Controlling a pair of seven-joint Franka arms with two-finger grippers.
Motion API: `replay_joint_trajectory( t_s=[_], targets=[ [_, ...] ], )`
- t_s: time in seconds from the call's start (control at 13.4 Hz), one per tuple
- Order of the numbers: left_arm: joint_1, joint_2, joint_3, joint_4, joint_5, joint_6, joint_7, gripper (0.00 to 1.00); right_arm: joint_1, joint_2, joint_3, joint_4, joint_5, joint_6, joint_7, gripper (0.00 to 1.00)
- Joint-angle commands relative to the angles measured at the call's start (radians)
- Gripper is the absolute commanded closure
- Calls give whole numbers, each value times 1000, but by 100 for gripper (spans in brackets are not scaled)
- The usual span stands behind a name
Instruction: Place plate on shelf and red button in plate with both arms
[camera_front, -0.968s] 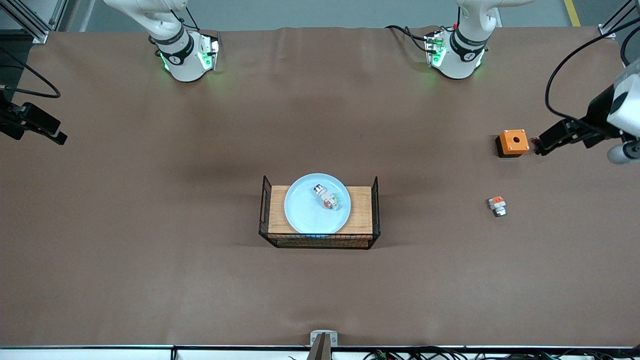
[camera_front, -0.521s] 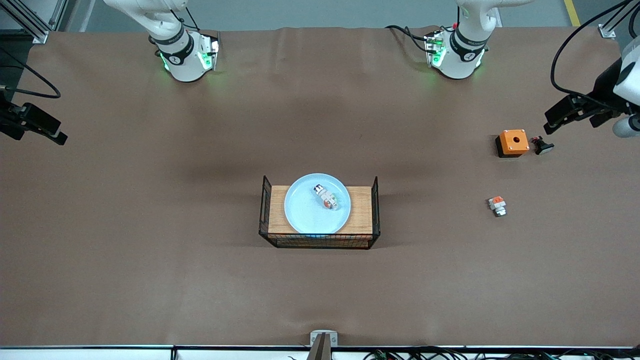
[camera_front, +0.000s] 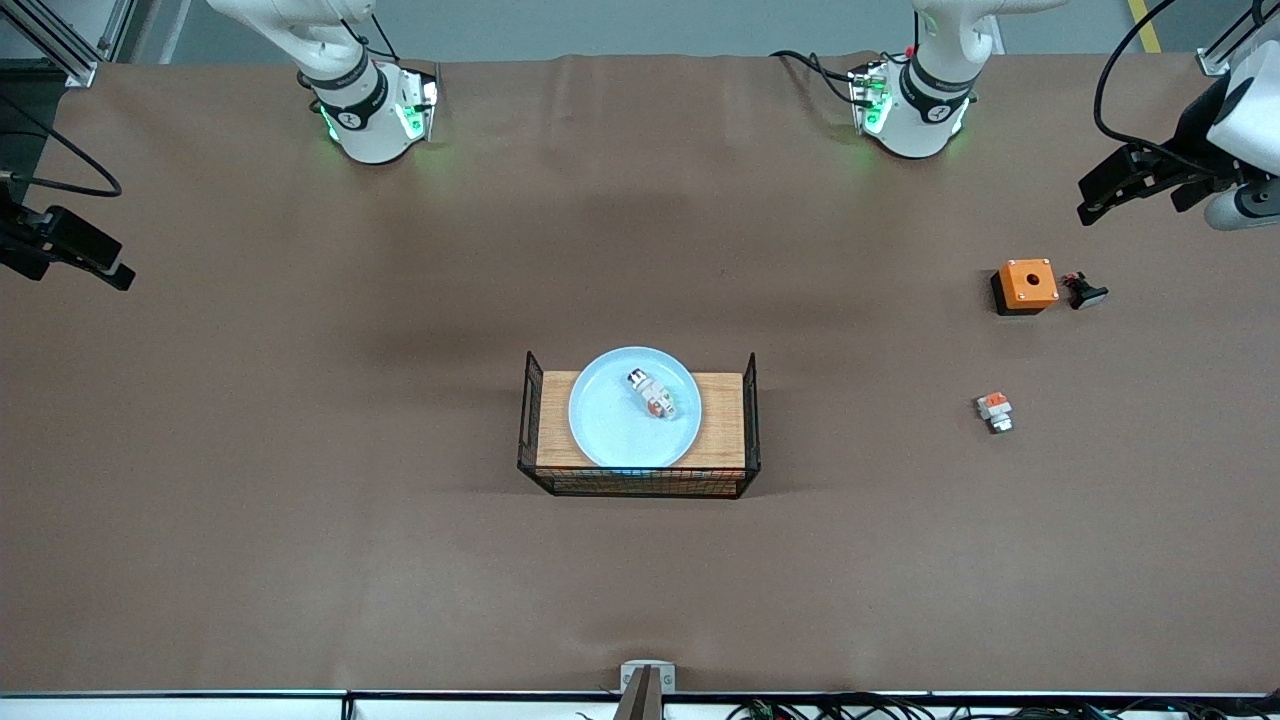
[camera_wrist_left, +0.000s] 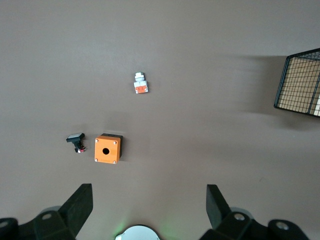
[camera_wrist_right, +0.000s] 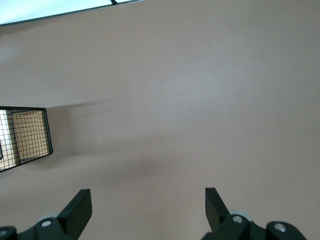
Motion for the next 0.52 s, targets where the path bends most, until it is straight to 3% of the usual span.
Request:
replay_joint_trajectory(
  t_s=[0.0,0.45],
  targets=[
    [-4,-12,-2,-13,-1,-19,19,0,-18,12,17,27,-14,-12,-14,0],
    [-2,1,-2,1,-2,-19,20,0,-18,12,17,27,-16,-12,-14,0]
  ],
)
